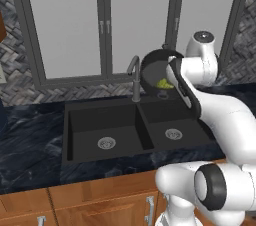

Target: Dump the broccoli from the pot into the sink. Then turn on the water and wash the broccoli. Then turn off the water and put the broccoli back in the pot.

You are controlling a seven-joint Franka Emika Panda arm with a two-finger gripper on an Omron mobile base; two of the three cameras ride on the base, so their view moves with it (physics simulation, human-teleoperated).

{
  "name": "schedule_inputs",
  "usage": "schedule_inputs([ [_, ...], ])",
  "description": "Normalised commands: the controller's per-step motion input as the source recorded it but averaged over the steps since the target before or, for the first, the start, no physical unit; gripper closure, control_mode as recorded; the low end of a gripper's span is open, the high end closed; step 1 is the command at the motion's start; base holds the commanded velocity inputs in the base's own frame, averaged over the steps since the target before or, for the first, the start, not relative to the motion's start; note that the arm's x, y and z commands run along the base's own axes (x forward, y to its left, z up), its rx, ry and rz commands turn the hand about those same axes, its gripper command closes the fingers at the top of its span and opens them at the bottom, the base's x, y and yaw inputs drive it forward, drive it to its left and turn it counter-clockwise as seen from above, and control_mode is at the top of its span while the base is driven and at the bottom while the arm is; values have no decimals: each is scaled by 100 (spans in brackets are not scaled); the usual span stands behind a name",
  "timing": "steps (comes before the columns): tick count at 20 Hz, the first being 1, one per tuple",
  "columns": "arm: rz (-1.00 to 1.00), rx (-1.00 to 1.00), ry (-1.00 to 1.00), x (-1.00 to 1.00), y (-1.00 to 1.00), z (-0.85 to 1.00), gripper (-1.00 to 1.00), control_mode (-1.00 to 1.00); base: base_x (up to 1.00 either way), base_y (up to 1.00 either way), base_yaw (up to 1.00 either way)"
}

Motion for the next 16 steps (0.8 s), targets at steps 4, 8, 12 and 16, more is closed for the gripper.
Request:
schedule_inputs([
  [4, 0, -2, 28, 0, 44, 58, 100, -100, 0, 0, 0],
  [8, 0, 0, 13, 8, 31, 46, 100, -100, 0, 0, 0],
  [12, 1, 0, 8, 18, 35, 33, 100, -100, 0, 0, 0],
  [16, 1, -8, 4, 31, 58, 4, 100, -100, 0, 0, 0],
])
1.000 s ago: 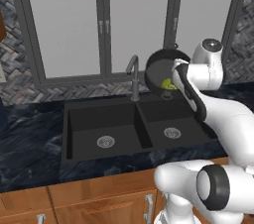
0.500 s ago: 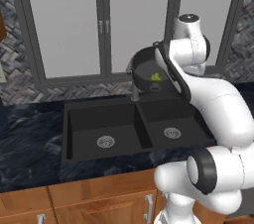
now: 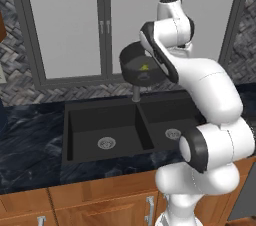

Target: Dump the broccoli from the pot into the sink. Then turn on the water and wash the broccoli. Then turn off the water and put the broccoli back in the pot.

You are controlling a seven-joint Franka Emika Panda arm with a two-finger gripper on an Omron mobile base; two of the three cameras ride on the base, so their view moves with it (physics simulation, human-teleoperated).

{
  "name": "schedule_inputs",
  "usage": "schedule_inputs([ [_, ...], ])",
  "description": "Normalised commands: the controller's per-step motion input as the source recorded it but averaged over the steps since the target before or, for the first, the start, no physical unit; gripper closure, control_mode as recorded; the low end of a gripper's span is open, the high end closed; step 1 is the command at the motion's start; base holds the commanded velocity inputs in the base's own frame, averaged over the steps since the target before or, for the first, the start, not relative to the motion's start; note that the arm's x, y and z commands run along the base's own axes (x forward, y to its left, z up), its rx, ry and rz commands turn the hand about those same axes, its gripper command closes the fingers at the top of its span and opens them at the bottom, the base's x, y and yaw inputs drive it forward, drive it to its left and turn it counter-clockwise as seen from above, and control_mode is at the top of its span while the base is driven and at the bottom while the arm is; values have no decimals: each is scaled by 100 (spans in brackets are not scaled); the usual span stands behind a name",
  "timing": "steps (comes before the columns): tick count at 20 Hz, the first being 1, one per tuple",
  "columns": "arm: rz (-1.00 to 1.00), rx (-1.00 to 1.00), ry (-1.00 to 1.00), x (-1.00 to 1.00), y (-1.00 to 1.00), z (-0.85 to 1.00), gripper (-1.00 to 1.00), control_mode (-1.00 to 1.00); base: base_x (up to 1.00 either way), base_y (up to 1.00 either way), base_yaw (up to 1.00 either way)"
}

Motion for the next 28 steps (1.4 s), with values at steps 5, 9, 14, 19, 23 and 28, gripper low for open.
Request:
schedule_inputs([
  [5, 1, -17, 1, 27, 52, -14, 100, -100, 0, 0, 0],
  [9, 0, -14, 1, 5, 46, 0, 100, -100, 0, 0, 0],
  [14, 0, -9, 0, 8, 41, 9, 100, -100, 0, 0, 0],
  [19, 0, -8, 0, 13, 36, 16, 100, -100, 0, 0, 0],
  [23, 0, -11, 0, 16, 28, 12, 100, -100, 0, 0, 0],
  [28, 0, -18, 0, 10, 29, 2, 100, -100, 0, 0, 0],
])
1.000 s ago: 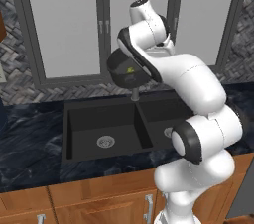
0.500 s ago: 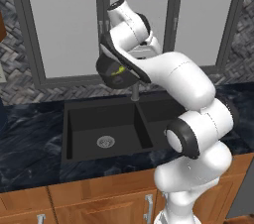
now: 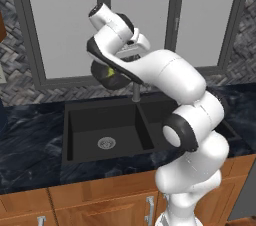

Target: Dump the broccoli from the pot into the sink. Then turn on the water and wash the broccoli. Then turn off the water and put the broccoli back in the pot.

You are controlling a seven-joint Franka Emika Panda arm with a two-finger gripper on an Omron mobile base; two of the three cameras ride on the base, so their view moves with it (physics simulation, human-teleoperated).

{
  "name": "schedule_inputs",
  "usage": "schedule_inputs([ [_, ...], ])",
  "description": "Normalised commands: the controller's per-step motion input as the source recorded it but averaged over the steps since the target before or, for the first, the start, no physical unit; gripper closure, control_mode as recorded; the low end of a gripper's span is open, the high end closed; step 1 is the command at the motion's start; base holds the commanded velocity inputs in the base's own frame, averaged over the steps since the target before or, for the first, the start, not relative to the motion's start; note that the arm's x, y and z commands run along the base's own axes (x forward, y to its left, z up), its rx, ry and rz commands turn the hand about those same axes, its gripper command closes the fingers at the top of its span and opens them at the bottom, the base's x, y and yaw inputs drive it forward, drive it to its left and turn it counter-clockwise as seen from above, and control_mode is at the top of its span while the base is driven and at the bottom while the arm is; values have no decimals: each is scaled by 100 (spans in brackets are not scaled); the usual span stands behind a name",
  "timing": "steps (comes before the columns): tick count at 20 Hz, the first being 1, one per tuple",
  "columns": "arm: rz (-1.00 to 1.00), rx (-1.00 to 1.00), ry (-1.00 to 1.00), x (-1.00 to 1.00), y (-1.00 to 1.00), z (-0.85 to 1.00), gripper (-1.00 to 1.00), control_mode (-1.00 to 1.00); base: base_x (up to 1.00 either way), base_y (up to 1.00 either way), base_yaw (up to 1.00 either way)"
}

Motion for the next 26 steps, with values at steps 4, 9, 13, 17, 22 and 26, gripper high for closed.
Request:
schedule_inputs([
  [4, 0, -20, -2, 8, 27, 1, 100, -100, 0, 0, 0],
  [9, 0, -15, -3, 14, 11, 0, 100, -100, 0, 0, 0],
  [13, 0, -7, -4, 18, 0, 0, 100, -100, 0, 0, 0],
  [17, 0, -3, -4, 13, 0, 0, 100, -100, 0, 0, 0],
  [22, 0, -6, -3, 3, 0, 0, 100, -100, 0, 0, 0],
  [26, 0, -13, -3, 1, 0, 0, 100, -100, 0, 0, 0],
])
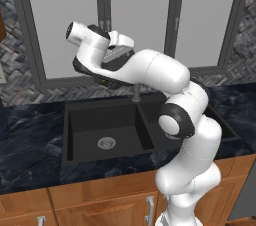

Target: Dump the broccoli from the pot into the sink. Then turn on the water and wash the broccoli. Then turn off the water and put the broccoli back in the pot.

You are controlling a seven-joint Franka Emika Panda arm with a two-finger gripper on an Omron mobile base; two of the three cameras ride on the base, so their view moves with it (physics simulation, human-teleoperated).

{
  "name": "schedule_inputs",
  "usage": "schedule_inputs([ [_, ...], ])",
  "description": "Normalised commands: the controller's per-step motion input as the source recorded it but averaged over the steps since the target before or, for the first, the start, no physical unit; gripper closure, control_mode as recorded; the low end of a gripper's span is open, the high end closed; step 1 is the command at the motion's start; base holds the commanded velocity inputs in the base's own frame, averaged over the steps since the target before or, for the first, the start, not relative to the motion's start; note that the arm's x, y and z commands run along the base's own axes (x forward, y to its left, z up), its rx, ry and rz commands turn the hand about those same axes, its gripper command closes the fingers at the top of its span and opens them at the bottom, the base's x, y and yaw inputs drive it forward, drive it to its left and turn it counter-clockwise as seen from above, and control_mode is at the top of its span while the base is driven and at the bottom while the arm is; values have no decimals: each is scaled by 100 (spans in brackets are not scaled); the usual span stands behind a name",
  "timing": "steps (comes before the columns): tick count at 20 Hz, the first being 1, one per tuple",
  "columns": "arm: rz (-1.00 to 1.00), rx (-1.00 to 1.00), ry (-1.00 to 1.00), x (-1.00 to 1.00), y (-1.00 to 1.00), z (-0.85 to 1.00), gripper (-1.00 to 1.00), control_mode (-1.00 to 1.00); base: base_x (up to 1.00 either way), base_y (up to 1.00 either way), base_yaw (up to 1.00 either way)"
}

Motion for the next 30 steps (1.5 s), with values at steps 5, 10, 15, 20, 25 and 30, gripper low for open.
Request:
schedule_inputs([
  [5, 0, -15, -4, 0, 0, 0, 100, -100, 0, 0, 0],
  [10, 0, -14, -2, 0, 0, 0, 100, -100, 0, 0, 0],
  [15, 0, -11, -3, 0, 0, 4, 100, -100, 0, 0, 0],
  [20, 0, -11, -2, 0, 2, 18, 100, -100, 0, 0, 0],
  [25, 0, -9, -1, 0, 1, 19, 100, -100, 0, 0, 0],
  [30, 0, -10, 0, 0, 2, 17, 100, -100, 0, 0, 0],
])
